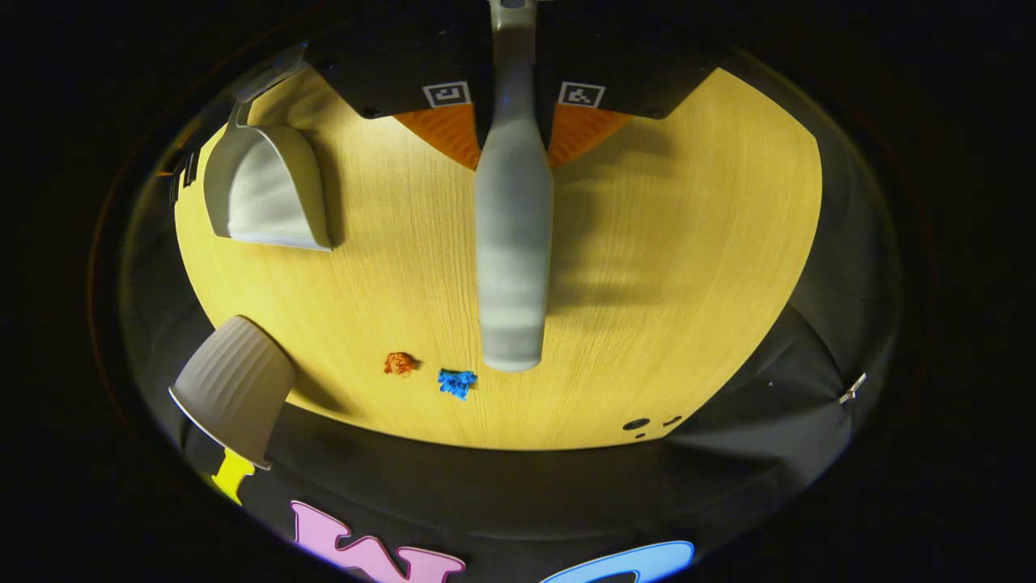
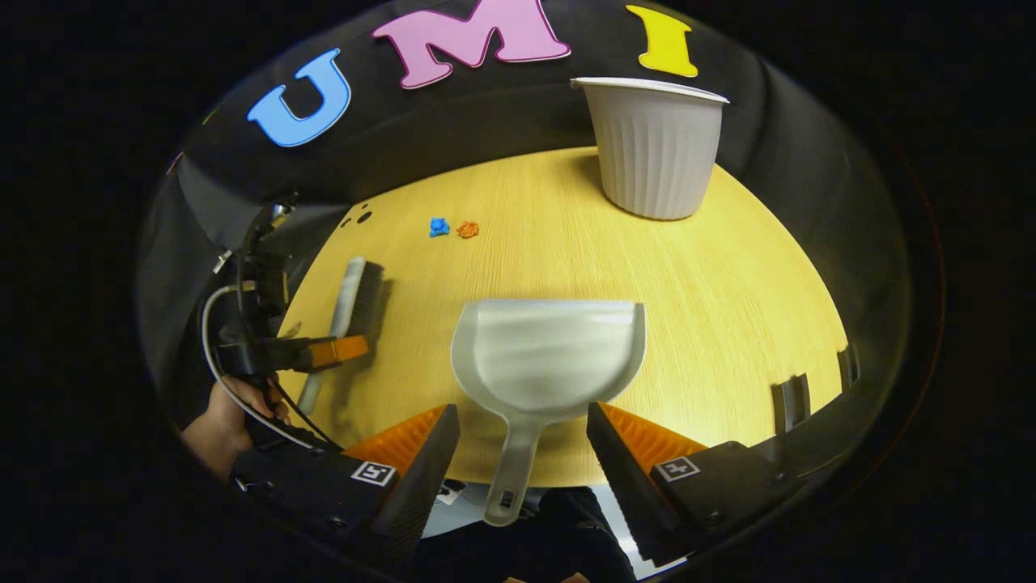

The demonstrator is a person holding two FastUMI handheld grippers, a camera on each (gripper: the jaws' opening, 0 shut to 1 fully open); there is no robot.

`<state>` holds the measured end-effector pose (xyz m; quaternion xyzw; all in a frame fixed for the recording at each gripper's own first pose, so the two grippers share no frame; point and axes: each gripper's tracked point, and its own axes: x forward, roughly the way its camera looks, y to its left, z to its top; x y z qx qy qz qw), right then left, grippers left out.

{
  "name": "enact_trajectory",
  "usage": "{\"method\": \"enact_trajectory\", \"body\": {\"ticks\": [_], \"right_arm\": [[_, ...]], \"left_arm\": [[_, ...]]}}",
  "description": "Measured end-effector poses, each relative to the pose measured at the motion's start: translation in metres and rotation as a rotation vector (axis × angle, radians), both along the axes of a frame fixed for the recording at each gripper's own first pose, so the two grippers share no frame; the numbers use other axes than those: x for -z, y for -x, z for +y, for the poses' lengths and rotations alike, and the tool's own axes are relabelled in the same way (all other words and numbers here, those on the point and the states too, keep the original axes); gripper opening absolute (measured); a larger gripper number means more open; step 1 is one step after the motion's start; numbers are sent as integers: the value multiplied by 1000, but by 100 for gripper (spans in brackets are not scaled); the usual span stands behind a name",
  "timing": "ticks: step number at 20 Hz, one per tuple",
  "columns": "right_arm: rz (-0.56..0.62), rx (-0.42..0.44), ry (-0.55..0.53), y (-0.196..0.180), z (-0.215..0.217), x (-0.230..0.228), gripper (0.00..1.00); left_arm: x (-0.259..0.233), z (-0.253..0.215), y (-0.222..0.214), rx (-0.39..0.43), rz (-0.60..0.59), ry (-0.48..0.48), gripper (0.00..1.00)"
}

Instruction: Pick up the small broom and dustpan from the desktop, sweep the trash into the dustpan with the broom, and then empty the trash into the garbage bin.

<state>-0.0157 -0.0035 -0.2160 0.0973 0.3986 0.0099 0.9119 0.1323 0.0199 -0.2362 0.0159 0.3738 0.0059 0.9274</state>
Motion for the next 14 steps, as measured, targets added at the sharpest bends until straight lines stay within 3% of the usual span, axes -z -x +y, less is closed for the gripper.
{"method": "enact_trajectory", "body": {"ticks": [5,10,14], "right_arm": [[121,81,44,7,-1,49,99],[220,100,65,-2,3,100,99],[189,88,118,-24,-6,111,96]], "left_arm": [[-27,-2,21,9,-45,34,25],[-32,2,26,27,-40,12,25],[-30,10,27,-5,-26,16,25]]}}
